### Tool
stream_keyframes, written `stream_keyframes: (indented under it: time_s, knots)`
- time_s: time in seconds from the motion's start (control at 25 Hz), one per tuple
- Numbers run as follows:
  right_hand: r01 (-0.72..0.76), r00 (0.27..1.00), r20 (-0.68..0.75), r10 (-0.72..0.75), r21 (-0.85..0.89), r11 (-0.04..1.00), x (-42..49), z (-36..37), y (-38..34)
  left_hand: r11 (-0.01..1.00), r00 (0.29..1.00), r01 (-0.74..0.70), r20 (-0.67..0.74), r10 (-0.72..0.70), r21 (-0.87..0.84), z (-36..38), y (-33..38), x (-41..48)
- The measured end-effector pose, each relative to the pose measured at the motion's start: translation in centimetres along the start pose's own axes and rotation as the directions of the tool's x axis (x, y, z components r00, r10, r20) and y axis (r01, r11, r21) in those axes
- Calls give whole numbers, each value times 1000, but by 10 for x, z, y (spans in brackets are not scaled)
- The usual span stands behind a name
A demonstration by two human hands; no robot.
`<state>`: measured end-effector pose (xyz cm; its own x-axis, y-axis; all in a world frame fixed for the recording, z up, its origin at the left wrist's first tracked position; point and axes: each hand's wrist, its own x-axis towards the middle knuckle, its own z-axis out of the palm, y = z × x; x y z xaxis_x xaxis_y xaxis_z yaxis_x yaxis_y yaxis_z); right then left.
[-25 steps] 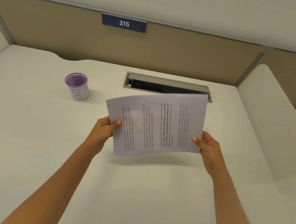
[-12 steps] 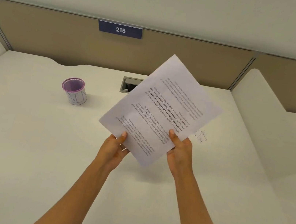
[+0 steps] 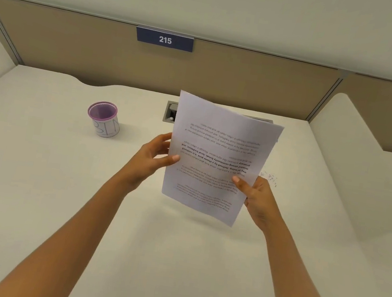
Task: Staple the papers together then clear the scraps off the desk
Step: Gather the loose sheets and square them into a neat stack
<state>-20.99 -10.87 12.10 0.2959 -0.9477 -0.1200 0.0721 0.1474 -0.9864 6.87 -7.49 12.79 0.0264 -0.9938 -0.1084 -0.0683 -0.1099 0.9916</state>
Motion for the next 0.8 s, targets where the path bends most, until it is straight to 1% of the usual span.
stream_keyframes:
  time_s: [0.16, 0.32, 0.44, 0.6, 0.72, 0.8]
  knots:
    - [12, 1000, -15, -13, -38, 999, 4, -4, -3, 986, 996, -85, -48, 79, -141, 8, 1, 5]
    - [26, 1000, 5, -25, -45, 999, 7, -8, -2, 973, 993, -117, -50, 110, -199, 13, -7, -7]
    - [2, 1000, 12, -1, -91, 996, 5, -10, 14, 984, 997, -62, -51, 54, -165, 20, -23, -14]
    - [-88, 996, -20, 86, -109, 990, 0, -13, 44, 997, 999, 32, 26, -30, -75, 32, -40, -17]
    - [-107, 994, -40, 104, -98, 989, 3, -17, 49, 997, 998, 52, 23, -51, -52, 39, -36, -13]
    - [-107, 994, -41, 103, -94, 990, 7, -20, 47, 998, 999, 40, 11, -40, -58, 41, -34, -9]
